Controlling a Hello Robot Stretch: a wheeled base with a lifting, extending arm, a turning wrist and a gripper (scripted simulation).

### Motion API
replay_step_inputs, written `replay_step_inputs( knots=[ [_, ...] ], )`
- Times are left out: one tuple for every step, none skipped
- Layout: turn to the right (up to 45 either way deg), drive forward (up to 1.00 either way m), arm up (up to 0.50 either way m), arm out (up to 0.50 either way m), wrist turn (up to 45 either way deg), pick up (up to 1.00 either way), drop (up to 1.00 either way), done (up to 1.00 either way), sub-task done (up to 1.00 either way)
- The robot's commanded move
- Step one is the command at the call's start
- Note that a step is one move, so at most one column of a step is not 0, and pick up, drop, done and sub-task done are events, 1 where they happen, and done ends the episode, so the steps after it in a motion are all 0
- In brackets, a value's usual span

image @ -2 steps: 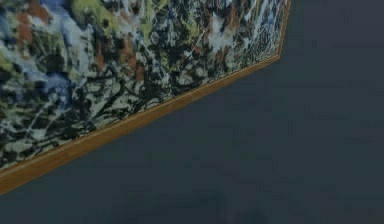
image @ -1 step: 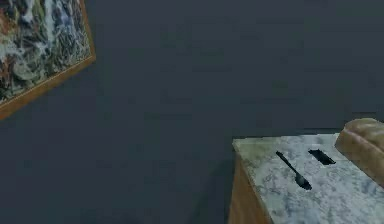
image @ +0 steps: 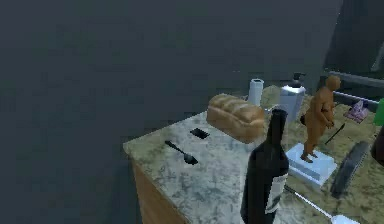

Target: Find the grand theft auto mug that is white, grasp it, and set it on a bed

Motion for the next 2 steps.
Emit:
replay_step_inputs(
  knots=[
    [-45.0,0.00,0.00,0.00,0.0,0.00,0.00,0.00,0.00],
    [39.0,0.00,0.00,0.00,0.0,0.00,0.00,0.00,0.00]
  ],
)
